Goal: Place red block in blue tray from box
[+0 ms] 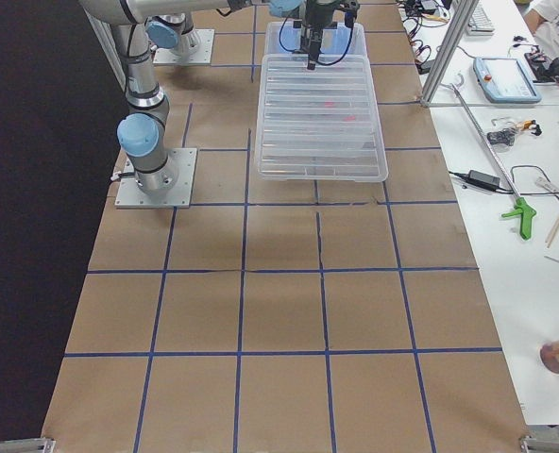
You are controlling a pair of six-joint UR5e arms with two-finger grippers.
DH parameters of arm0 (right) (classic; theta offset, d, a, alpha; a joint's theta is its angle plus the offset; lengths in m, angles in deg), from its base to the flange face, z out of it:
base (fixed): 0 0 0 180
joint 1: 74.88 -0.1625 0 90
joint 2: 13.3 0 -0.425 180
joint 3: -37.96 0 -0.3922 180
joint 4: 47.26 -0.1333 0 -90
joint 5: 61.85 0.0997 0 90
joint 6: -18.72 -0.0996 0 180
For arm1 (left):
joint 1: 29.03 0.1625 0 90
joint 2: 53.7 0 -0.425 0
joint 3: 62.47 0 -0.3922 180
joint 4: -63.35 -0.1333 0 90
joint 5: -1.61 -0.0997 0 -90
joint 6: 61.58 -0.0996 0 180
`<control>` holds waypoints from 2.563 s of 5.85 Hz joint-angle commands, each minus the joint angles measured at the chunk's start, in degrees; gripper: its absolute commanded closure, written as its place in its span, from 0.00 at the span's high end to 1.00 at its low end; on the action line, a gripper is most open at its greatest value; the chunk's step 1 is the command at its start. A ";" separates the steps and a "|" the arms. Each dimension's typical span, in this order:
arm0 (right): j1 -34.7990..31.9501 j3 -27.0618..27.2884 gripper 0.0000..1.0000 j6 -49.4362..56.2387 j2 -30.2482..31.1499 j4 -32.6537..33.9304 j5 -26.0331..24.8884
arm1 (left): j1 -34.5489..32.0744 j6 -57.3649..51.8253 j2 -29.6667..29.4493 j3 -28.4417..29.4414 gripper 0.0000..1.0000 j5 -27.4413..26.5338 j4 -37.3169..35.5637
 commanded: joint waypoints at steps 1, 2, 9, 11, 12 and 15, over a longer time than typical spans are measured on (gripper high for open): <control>0.00 0.07 1.00 -0.06 0.01 0.08 0.15 | -0.14 -0.26 4.14 0.81 0.31 -0.11 2.27; 0.00 0.15 1.00 0.03 0.01 0.09 0.15 | 0.30 -0.35 9.31 0.81 0.30 -0.20 8.38; 0.00 0.24 1.00 0.03 0.01 0.09 0.06 | 6.26 -2.19 23.51 1.07 0.25 0.24 10.03; 0.00 0.24 1.00 0.03 0.01 0.09 0.06 | 12.74 -3.59 25.61 0.11 0.22 -0.46 9.94; 0.00 0.24 1.00 0.03 0.01 0.09 0.06 | 17.57 -6.21 25.10 0.11 0.22 0.06 9.94; 0.08 0.24 1.00 -0.06 0.01 0.09 0.06 | 25.06 -18.61 17.83 -0.24 0.18 0.06 5.41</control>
